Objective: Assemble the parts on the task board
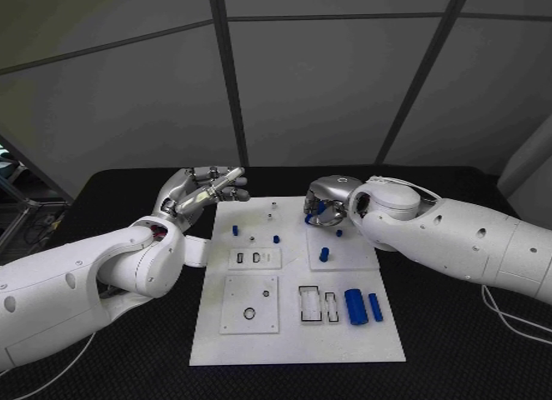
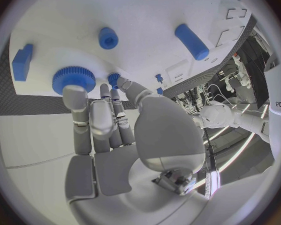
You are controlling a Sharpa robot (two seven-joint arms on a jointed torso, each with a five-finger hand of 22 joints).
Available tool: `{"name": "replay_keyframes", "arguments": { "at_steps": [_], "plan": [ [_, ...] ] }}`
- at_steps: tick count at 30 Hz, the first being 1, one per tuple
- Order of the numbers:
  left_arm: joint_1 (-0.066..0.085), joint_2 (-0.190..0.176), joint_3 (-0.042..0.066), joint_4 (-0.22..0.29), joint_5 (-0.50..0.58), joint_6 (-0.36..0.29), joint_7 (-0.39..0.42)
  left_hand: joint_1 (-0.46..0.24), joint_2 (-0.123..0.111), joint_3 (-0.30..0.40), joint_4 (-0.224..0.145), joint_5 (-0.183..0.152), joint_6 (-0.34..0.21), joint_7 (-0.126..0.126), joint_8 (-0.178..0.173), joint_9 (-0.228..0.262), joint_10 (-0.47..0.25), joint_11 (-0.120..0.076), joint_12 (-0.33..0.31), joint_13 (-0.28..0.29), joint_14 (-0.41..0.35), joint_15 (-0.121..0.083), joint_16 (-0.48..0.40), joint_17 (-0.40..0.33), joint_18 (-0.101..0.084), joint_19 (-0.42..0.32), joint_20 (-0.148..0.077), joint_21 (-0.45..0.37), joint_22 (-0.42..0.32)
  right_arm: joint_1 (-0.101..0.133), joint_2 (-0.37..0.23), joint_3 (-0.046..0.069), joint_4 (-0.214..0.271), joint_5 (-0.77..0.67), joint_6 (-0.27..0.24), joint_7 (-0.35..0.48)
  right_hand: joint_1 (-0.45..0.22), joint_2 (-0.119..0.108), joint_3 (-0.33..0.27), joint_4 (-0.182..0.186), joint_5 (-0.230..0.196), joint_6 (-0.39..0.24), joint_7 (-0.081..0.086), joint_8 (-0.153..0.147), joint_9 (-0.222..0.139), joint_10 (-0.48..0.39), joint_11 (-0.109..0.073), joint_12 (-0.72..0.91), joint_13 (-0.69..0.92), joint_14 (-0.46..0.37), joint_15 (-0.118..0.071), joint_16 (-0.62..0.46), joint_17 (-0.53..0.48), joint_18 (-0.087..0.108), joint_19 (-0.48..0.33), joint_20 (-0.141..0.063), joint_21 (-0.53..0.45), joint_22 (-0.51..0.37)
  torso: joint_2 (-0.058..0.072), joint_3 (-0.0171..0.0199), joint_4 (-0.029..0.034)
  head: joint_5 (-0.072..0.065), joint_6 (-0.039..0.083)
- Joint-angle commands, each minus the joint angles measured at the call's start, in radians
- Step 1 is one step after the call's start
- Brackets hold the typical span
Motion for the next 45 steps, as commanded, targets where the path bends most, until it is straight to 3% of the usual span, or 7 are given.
{"name": "replay_keyframes", "arguments": {
  "at_steps": [1,22,30,41,45],
  "plan": [
    [0.002,0.0,0.001,0.001,-0.007,0.015,0.003,-0.009,0.004,0.004,-0.001,0.003,-0.004,0.01,-0.005,-0.002,0.001,0.007,-0.007,-0.001,-0.005,0.004,-0.003,0.002,-0.026,-0.007,0.0,-0.003,-0.001,0.002,0.003,0.0,-0.002,-0.006,0.015,0.005,0.012,0.004,0.008,0.002,-0.005,0.01,0.0,0.008,0.001,0.014,-0.002,0.005,0.003,0.035,-0.003,0.01,0.008,-0.022,0.011,-0.001,0.011,0.012,0.001,-0.0001,-0.0011,0.001,-0.003],
    [0.003,-0.005,0.001,0.003,-0.007,0.016,-0.001,-0.008,0.004,0.005,-0.001,0.003,-0.004,0.01,-0.006,-0.002,0.001,0.007,-0.008,-0.001,-0.005,0.004,-0.004,0.002,-0.026,-0.007,0.0,-0.004,-0.002,0.002,0.019,0.0,-0.021,-0.005,0.025,0.006,0.029,0.008,0.028,0.002,-0.01,0.029,0.001,0.011,0.002,0.033,-0.004,0.005,0.005,0.033,-0.005,0.026,0.021,-0.024,0.012,-0.002,0.03,0.032,0.003,-0.0004,-0.0008,0.002,-0.013],
    [0.003,-0.007,0.001,0.002,-0.007,0.016,-0.004,-0.009,0.006,0.006,-0.001,0.003,-0.004,0.011,-0.007,-0.001,0.0,0.008,-0.009,-0.001,-0.005,0.005,-0.005,0.002,-0.026,-0.007,0.001,-0.004,-0.002,0.002,0.004,0.0,-0.005,-0.005,-0.045,0.02,0.055,0.021,0.059,-0.001,-0.039,0.052,0.0,0.015,0.004,0.057,-0.008,0.006,0.008,0.032,-0.009,0.04,0.032,-0.026,0.013,-0.003,0.05,0.055,0.001,0.0001,-0.0013,0.004,-0.013],
    [0.003,-0.011,0.001,0.001,-0.007,0.016,-0.006,-0.009,0.006,0.006,-0.001,0.003,-0.004,0.011,-0.007,-0.001,0.0,0.008,-0.009,-0.001,-0.005,0.005,-0.005,0.003,-0.026,-0.007,0.001,-0.004,-0.002,0.002,-0.003,0.001,0.023,-0.014,-0.154,0.003,0.054,0.014,0.064,0.002,-0.049,0.063,0.0,0.017,0.006,0.066,-0.01,0.004,0.01,0.031,-0.011,0.046,0.037,-0.028,0.015,-0.002,0.06,0.068,0.001,-0.0016,-0.0005,0.007,-0.006],
    [0.004,-0.011,0.001,-0.001,-0.007,0.017,-0.009,-0.009,0.007,0.007,-0.002,0.003,-0.005,0.011,-0.008,-0.001,-0.002,0.008,-0.011,-0.001,-0.006,0.005,-0.007,0.003,-0.026,-0.008,0.001,-0.005,-0.003,0.003,0.017,0.001,0.011,-0.018,-0.178,-0.006,0.053,0.013,0.064,0.003,-0.05,0.064,0.0,0.017,0.006,0.066,-0.01,0.004,0.01,0.031,-0.011,0.047,0.038,-0.028,0.016,-0.002,0.062,0.07,0.003,-0.0013,0.0005,0.005,-0.002]
  ]
}}
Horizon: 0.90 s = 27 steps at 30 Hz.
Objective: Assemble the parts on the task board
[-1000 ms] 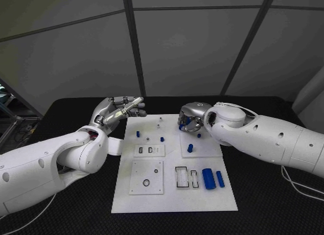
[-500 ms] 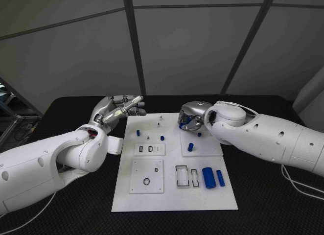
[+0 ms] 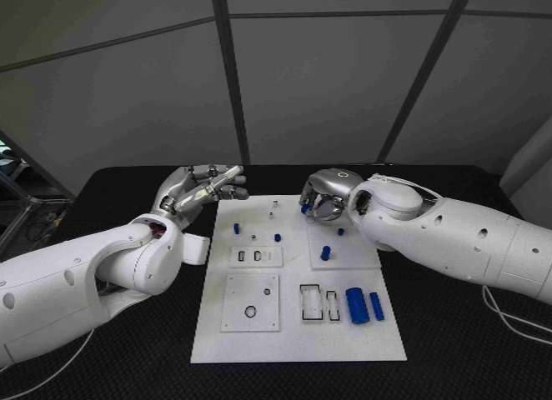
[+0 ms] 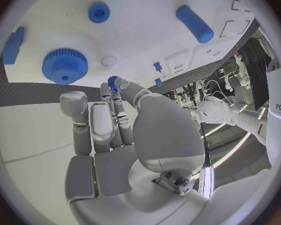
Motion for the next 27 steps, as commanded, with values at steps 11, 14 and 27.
{"name": "replay_keyframes", "arguments": {
  "at_steps": [11,14,27],
  "plan": [
    [0.004,0.001,0.001,-0.003,-0.006,0.012,0.001,-0.005,0.003,0.005,0.0,0.003,-0.006,0.012,-0.005,-0.002,-0.003,0.009,-0.006,-0.002,-0.004,0.002,-0.006,0.001,-0.026,-0.008,0.002,-0.005,-0.001,0.007,0.116,0.001,-0.103,-0.012,-0.114,-0.003,0.0,-0.007,0.005,0.007,-0.003,0.009,0.001,0.002,0.001,0.008,0.001,0.003,0.001,0.027,-0.008,0.006,0.004,-0.013,0.006,0.002,0.009,0.004,0.006,0.0001,0.0024,0.005,0.005],
    [0.005,0.002,0.001,-0.002,-0.006,0.012,0.002,-0.005,0.003,0.005,0.0,0.003,-0.006,0.012,-0.005,-0.002,-0.003,0.009,-0.006,-0.002,-0.004,0.002,-0.006,0.001,-0.026,-0.008,0.002,-0.005,-0.001,0.009,0.139,0.001,-0.124,-0.01,-0.116,0.001,-0.002,-0.008,0.005,0.009,-0.003,0.008,0.001,0.001,0.001,0.008,0.002,0.002,0.001,0.027,-0.008,0.007,0.004,-0.013,0.006,0.002,0.01,0.005,0.01,-0.0003,0.005,0.003,0.006],
    [0.01,0.0,0.001,0.001,-0.006,0.012,0.001,-0.005,0.003,0.005,0.0,0.003,-0.006,0.012,-0.005,-0.002,-0.003,0.009,-0.006,-0.002,-0.004,0.002,-0.006,0.001,-0.026,-0.008,0.002,-0.005,-0.001,0.015,0.189,0.001,-0.182,-0.008,-0.124,0.007,-0.007,-0.012,0.005,0.013,-0.004,0.006,0.003,-0.002,0.0,0.005,0.003,-0.001,0.0,0.027,-0.007,0.009,0.006,-0.013,0.006,0.003,0.012,0.007,0.023,-0.001,0.0107,0.006,0.01]
  ]
}}
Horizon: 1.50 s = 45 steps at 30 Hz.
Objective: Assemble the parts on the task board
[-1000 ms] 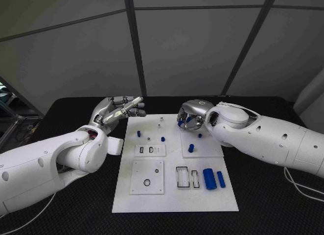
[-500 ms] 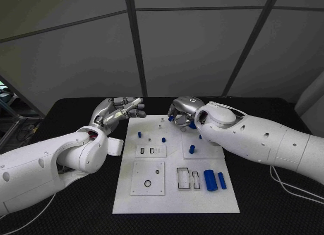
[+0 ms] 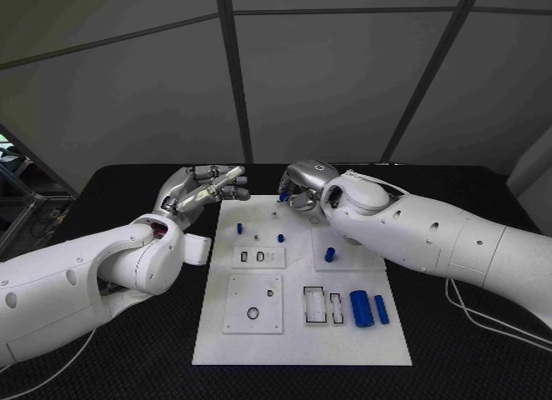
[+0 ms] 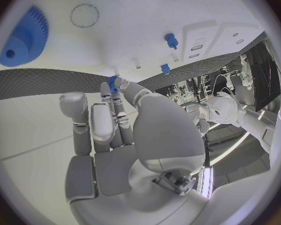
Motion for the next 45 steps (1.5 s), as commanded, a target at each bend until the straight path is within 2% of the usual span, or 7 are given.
{"name": "replay_keyframes", "arguments": {
  "at_steps": [1,7,13,18,22,28,45],
  "plan": [
    [0.003,0.0,0.001,0.003,-0.006,0.011,0.003,-0.005,0.003,0.005,0.0,0.003,-0.006,0.012,-0.005,-0.002,0.001,0.005,-0.006,-0.002,-0.004,0.002,-0.005,0.001,-0.026,-0.008,0.002,-0.005,-0.002,0.003,0.006,0.001,-0.006,-0.002,-0.019,0.01,-0.003,-0.008,-0.001,0.008,-0.004,0.007,0.003,-0.001,0.001,0.005,0.003,-0.001,0.0,0.031,-0.003,0.005,0.001,-0.013,0.006,0.003,0.006,0.002,0.004,-0.0002,0.0018,0.002,-0.001],
    [0.006,0.001,0.001,0.003,-0.006,0.011,0.003,-0.005,0.003,0.005,0.0,0.003,-0.006,0.012,-0.005,-0.002,0.001,0.005,-0.006,-0.002,-0.004,0.002,-0.005,0.001,-0.026,-0.008,0.002,-0.005,-0.002,0.004,0.014,0.001,-0.017,-0.002,0.003,0.007,-0.004,-0.009,-0.001,0.009,-0.003,0.006,0.003,-0.002,0.001,0.004,0.003,-0.002,0.0,0.031,-0.003,0.007,0.003,-0.014,0.006,0.003,0.007,0.002,0.008,-0.0003,0.0036,-0.006,0.0],
    [0.008,0.002,0.001,0.003,-0.006,0.011,0.003,-0.005,0.003,0.005,0.0,0.003,-0.006,0.012,-0.005,-0.002,0.001,0.005,-0.006,-0.002,-0.004,0.002,-0.005,0.001,-0.026,-0.008,0.002,-0.005,-0.002,0.004,0.019,0.001,-0.024,-0.002,0.02,0.003,-0.004,-0.009,-0.001,0.009,-0.003,0.006,0.003,-0.002,0.001,0.004,0.003,-0.002,0.0,0.031,-0.003,0.007,0.003,-0.014,0.006,0.003,0.007,0.002,0.007,-0.0005,0.0014,-0.004,-0.003],
    [0.009,0.003,0.001,0.002,-0.006,0.011,0.003,-0.005,0.003,0.005,0.0,0.003,-0.006,0.012,-0.005,-0.002,0.001,0.005,-0.006,-0.002,-0.004,0.002,-0.005,0.001,-0.026,-0.008,0.002,-0.005,-0.002,0.004,0.028,0.001,-0.037,-0.002,0.03,0.003,-0.005,-0.011,0.0,0.01,-0.003,0.004,0.003,-0.004,0.001,0.002,0.004,-0.004,-0.001,0.031,-0.003,0.007,0.003,-0.013,0.005,0.004,0.007,0.001,0.006,-0.0009,0.0034,-0.01,-0.004],
    [0.01,0.004,0.001,0.001,-0.006,0.011,0.002,-0.005,0.003,0.005,0.0,0.003,-0.006,0.012,-0.005,-0.002,0.001,0.005,-0.006,-0.002,-0.004,0.002,-0.005,0.001,-0.026,-0.008,0.002,-0.005,-0.002,0.004,0.032,0.001,-0.042,-0.002,0.039,0.003,-0.005,-0.011,0.0,0.01,-0.003,0.004,0.003,-0.004,0.001,0.002,0.004,-0.004,-0.001,0.031,-0.003,0.007,0.003,-0.013,0.005,0.004,0.007,0.001,0.007,-0.0007,0.004,-0.009,-0.006],
    [0.012,0.004,0.001,-0.001,-0.006,0.015,0.001,-0.004,0.003,0.006,-0.002,0.003,-0.006,0.012,-0.007,-0.001,0.0,0.006,-0.008,-0.001,-0.005,0.003,-0.007,0.002,-0.026,-0.009,0.002,-0.006,-0.002,0.004,0.036,0.001,-0.044,-0.002,0.051,0.005,-0.007,-0.012,-0.001,0.011,-0.004,0.003,0.003,-0.005,0.0,0.001,0.004,-0.005,-0.001,0.03,-0.002,0.008,0.003,-0.013,0.004,0.004,0.007,0.001,0.006,-0.0008,0.0007,-0.006,-0.009],
    [0.017,0.002,0.001,-0.003,-0.006,0.017,0.001,-0.004,0.003,0.007,-0.002,0.003,-0.006,0.012,-0.007,-0.001,0.0,0.006,-0.008,-0.001,-0.005,0.003,-0.008,0.002,-0.026,-0.009,0.002,-0.006,-0.003,0.005,0.036,0.001,-0.033,-0.002,0.075,0.008,-0.015,-0.022,-0.004,0.018,-0.007,-0.001,0.002,-0.01,-0.001,-0.005,0.006,-0.007,-0.002,0.029,-0.001,0.01,0.003,-0.013,0.001,0.006,0.008,0.001,0.007,-0.0006,0.0013,0.0,-0.014]
  ]
}}
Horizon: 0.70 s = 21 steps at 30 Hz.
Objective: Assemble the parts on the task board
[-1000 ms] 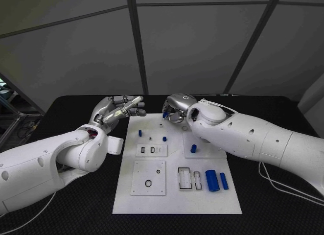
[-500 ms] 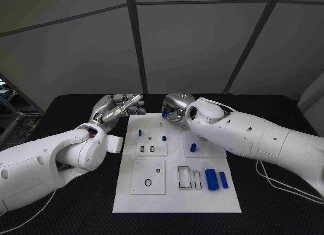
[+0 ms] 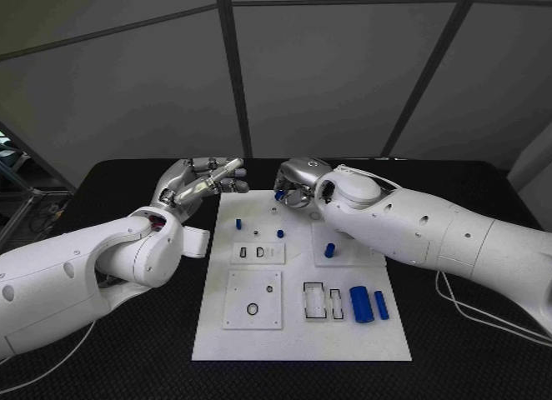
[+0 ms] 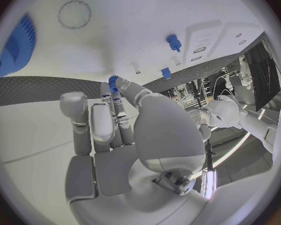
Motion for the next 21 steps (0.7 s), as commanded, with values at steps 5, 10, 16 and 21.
{"name": "replay_keyframes", "arguments": {
  "at_steps": [5,10,16,21],
  "plan": [
    [0.004,0.0,0.001,0.0,-0.006,0.013,0.003,-0.004,0.003,0.007,-0.002,0.003,-0.006,0.012,-0.004,-0.001,0.0,0.006,-0.003,-0.001,-0.005,0.003,-0.002,0.001,-0.026,-0.006,-0.001,-0.006,-0.001,0.001,-0.003,0.0,0.008,-0.003,0.02,0.004,-0.003,-0.01,-0.001,0.005,-0.003,0.002,0.002,-0.006,0.0,-0.005,0.005,-0.004,-0.001,0.029,-0.001,0.006,0.0,-0.013,0.001,0.006,0.004,0.0,0.0,-0.0001,-0.001,0.004,-0.001],
    [0.004,0.0,0.001,-0.001,-0.006,0.014,0.002,-0.004,0.003,0.007,-0.002,0.003,-0.006,0.012,-0.004,-0.001,0.0,0.006,-0.003,-0.001,-0.005,0.003,-0.002,0.001,-0.026,-0.006,-0.001,-0.006,-0.001,0.002,-0.001,0.0,0.004,-0.002,0.019,0.001,-0.006,-0.017,0.001,0.008,-0.002,-0.014,0.008,-0.017,-0.004,-0.021,0.01,-0.007,-0.005,0.027,0.003,0.003,-0.006,-0.011,-0.006,0.008,-0.001,-0.01,0.0,-0.0001,0.0004,0.005,-0.001],
    [0.005,0.0,0.001,-0.002,-0.006,0.015,0.001,-0.004,0.003,0.007,-0.002,0.003,-0.006,0.012,-0.004,-0.001,0.0,0.006,-0.003,-0.001,-0.005,0.003,-0.002,0.001,-0.026,-0.006,-0.001,-0.006,-0.001,0.003,0.004,0.0,-0.005,-0.002,0.024,-0.012,-0.026,-0.054,-0.011,0.031,-0.042,-0.192,0.003,-0.033,-0.016,-0.119,0.025,-0.006,-0.021,0.017,0.016,-0.009,-0.032,0.001,-0.048,0.02,-0.039,-0.077,0.001,-0.0004,0.0,0.006,0.001],
    [0.006,0.0,0.001,-0.003,-0.006,0.015,0.001,-0.004,0.003,0.007,-0.002,0.003,-0.006,0.012,-0.004,-0.001,0.0,0.006,-0.003,-0.001,-0.005,0.003,-0.002,0.001,-0.026,-0.006,-0.001,-0.006,-0.001,0.004,0.003,0.0,-0.006,-0.002,0.012,-0.019,-0.02,-0.062,-0.058,0.042,-0.048,-0.286,-0.011,-0.032,-0.015,-0.18,0.035,0.001,-0.024,0.006,0.024,-0.033,-0.071,0.009,-0.073,0.029,-0.069,-0.123,0.0,-0.0003,-0.0004,0.006,0.002]
  ]
}}
